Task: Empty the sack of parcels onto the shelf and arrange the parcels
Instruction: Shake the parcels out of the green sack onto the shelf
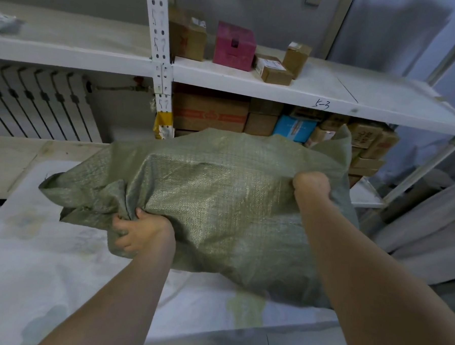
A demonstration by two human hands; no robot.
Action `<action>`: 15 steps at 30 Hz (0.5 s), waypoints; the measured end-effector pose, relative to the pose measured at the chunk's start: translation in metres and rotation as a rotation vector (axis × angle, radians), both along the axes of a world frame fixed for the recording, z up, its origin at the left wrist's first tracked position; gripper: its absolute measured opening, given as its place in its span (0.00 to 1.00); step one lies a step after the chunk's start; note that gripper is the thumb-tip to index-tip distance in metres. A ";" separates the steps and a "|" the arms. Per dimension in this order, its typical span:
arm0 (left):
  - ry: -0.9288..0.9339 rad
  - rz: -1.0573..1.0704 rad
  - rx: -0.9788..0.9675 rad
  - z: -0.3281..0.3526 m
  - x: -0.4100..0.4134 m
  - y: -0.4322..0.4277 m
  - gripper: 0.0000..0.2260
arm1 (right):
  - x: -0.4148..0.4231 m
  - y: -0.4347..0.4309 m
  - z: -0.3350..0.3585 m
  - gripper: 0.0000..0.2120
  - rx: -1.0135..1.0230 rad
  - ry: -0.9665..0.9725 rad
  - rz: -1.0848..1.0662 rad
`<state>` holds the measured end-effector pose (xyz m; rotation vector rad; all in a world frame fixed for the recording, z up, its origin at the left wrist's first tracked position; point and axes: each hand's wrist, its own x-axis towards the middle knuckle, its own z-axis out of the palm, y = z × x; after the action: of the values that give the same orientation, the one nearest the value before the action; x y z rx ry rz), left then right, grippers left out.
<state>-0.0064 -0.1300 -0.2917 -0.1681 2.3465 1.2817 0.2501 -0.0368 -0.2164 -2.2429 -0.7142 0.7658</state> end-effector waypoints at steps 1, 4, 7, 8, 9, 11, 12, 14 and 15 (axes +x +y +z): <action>-0.004 0.003 0.003 0.002 -0.001 0.000 0.24 | -0.001 0.000 0.000 0.14 0.038 0.001 0.001; -0.014 -0.021 0.009 -0.001 -0.008 -0.002 0.24 | -0.005 -0.005 0.002 0.18 0.165 0.161 0.022; -0.019 -0.059 0.071 -0.017 -0.026 -0.009 0.22 | -0.009 -0.004 0.006 0.14 0.254 0.229 -0.052; -0.014 -0.055 0.088 -0.026 -0.032 -0.008 0.22 | -0.014 -0.002 0.008 0.13 0.257 0.181 -0.035; -0.019 -0.047 0.106 -0.029 -0.037 -0.010 0.21 | -0.020 -0.005 0.015 0.11 0.374 0.301 -0.071; -0.078 0.005 0.192 -0.025 -0.039 -0.012 0.18 | -0.041 -0.013 0.026 0.05 0.585 0.458 -0.089; -0.109 0.019 0.239 -0.023 -0.040 -0.012 0.17 | -0.050 -0.016 0.034 0.05 0.651 0.456 -0.104; -0.210 0.086 0.420 -0.012 -0.039 -0.014 0.18 | -0.069 -0.020 0.052 0.08 0.731 0.448 -0.010; -0.267 0.126 0.494 0.001 -0.039 -0.018 0.19 | -0.079 -0.020 0.063 0.09 0.787 0.452 0.050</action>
<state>-0.0451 -0.1477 -0.2908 -0.3084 1.7632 1.7374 0.1714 -0.0569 -0.1530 -1.2944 -0.6875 0.7967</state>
